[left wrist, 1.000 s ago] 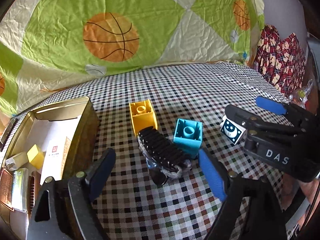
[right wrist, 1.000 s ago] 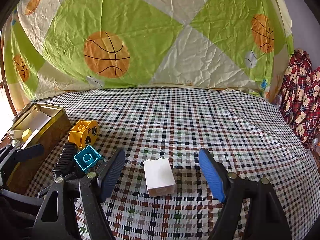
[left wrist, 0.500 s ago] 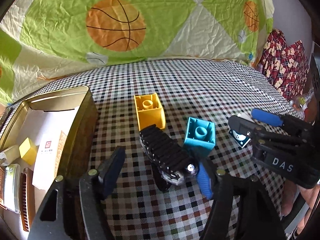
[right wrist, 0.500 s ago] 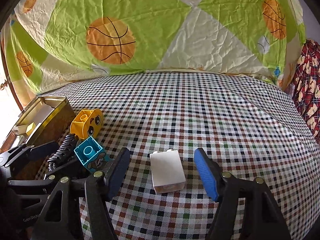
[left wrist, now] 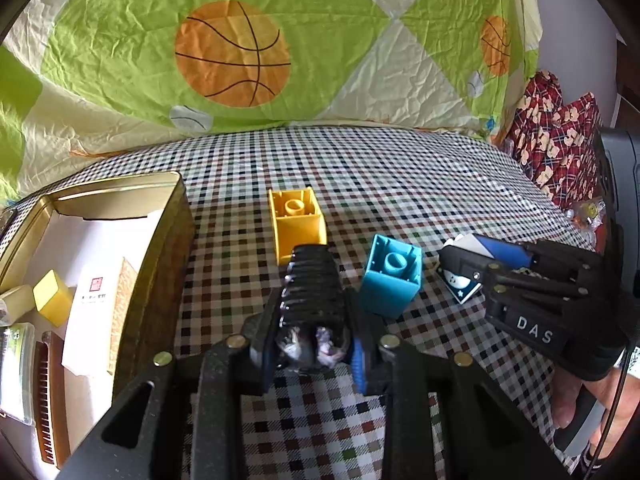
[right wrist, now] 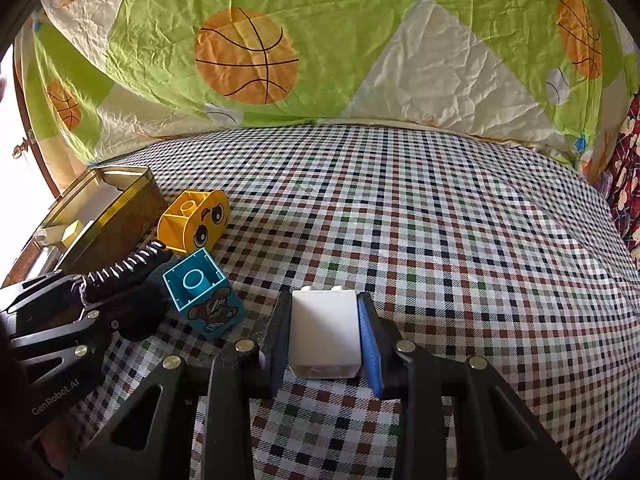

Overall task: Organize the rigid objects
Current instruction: 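Lift the black car with the left tool while the right tool lifts the white cube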

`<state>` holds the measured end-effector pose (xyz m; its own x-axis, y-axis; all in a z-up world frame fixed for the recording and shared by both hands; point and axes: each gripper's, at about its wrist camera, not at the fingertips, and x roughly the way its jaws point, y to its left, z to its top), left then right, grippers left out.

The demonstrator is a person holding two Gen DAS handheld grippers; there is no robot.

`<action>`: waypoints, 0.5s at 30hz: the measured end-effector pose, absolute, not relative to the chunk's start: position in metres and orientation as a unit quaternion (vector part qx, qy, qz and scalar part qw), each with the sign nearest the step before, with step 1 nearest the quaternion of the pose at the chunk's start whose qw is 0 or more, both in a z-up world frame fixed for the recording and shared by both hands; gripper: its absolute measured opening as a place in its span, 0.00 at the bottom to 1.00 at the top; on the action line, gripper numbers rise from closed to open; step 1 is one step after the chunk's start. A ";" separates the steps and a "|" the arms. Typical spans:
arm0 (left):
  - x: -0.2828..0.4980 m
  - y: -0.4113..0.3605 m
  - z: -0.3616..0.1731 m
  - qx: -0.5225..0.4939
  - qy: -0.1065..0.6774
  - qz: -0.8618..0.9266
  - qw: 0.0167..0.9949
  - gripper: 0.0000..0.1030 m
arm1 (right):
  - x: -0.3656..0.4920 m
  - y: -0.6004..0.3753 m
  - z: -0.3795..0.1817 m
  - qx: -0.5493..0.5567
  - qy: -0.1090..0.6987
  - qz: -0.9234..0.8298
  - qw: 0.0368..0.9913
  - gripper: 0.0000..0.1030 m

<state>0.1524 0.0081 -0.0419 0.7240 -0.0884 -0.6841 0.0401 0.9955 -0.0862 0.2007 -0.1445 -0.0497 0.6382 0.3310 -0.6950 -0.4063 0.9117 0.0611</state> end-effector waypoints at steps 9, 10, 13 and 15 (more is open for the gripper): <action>0.136 0.006 -0.030 -0.017 0.317 -0.013 0.948 0.27 | 0.181 -0.157 -0.034 -0.042 0.309 0.195 0.930 0.33; 0.134 0.006 -0.028 -0.015 0.311 -0.010 0.950 0.27 | 0.178 -0.158 -0.032 -0.040 0.300 0.195 0.933 0.33; 0.128 0.005 -0.024 -0.009 0.291 0.003 0.957 0.27 | 0.173 -0.161 -0.027 -0.034 0.279 0.192 0.940 0.33; 0.124 0.005 -0.021 -0.006 0.277 0.011 0.961 0.27 | 0.169 -0.164 -0.024 -0.030 0.267 0.188 0.945 0.33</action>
